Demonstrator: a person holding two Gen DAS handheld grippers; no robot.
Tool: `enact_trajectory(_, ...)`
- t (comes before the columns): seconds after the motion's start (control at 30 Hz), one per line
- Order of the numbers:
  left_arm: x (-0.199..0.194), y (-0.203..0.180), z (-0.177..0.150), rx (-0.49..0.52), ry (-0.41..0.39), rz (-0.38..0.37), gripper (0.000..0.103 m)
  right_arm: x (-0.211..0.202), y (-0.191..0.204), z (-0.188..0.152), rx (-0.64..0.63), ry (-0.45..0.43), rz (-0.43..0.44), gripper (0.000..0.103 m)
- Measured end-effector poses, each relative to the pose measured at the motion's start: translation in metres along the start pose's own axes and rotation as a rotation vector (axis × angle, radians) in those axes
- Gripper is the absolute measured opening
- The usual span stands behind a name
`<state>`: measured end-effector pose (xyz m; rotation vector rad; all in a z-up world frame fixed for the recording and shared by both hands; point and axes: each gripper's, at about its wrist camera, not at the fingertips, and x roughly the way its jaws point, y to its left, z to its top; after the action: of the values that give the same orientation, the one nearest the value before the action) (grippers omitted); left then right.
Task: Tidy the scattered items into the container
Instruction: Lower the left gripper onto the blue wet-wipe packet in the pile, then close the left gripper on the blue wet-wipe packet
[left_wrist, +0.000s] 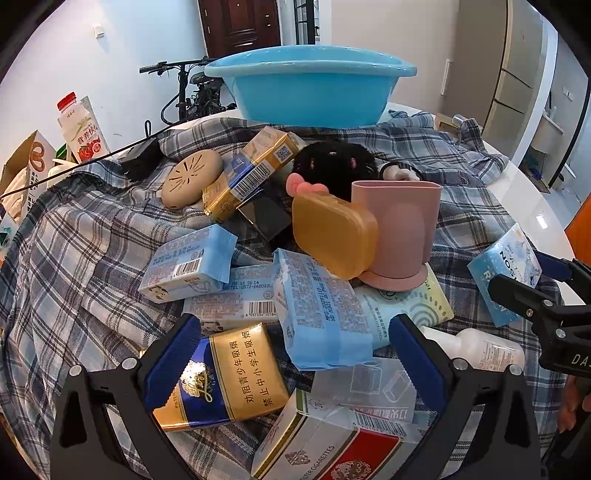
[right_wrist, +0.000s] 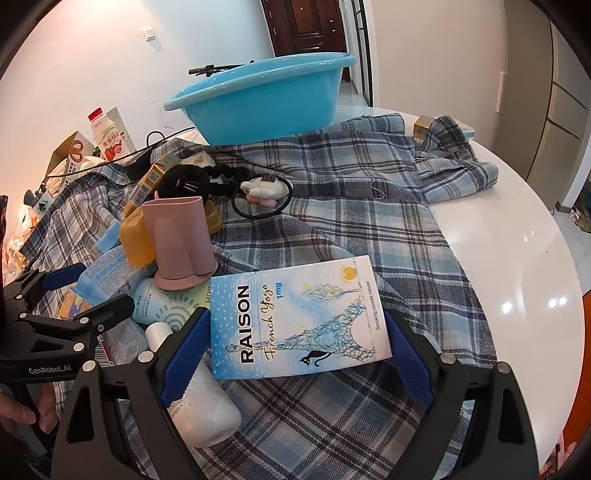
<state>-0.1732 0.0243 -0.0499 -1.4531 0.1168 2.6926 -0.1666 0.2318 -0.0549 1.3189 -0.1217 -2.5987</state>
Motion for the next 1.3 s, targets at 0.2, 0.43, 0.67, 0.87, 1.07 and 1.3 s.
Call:
enact_trajectory(0.2,0.002,0.003,0.000,-0.005,0.004,0.006,0.103,0.000,-0.001,0.000,0.000,0.001,-0.002,0.091)
enact_trajectory(0.43,0.002,0.003,-0.001,-0.001,0.007,0.008,0.091,0.000,-0.001,0.000,0.003,0.002,0.000,0.091)
enact_trajectory(0.67,0.002,0.009,-0.002,-0.035,0.011,-0.040,0.044,0.001,-0.002,-0.001,0.007,0.002,0.000,0.091)
enact_trajectory(0.87,-0.002,0.012,-0.003,-0.044,0.005,-0.049,0.030,0.001,-0.003,-0.002,0.007,0.001,0.000,0.091)
enact_trajectory(1.07,-0.010,0.014,-0.004,-0.043,-0.012,-0.065,0.019,0.001,-0.001,-0.002,0.004,0.000,0.000,0.091)
enact_trajectory(1.3,-0.015,0.019,-0.004,-0.054,-0.018,-0.076,0.014,-0.001,0.000,-0.003,0.005,0.000,0.000,0.091)
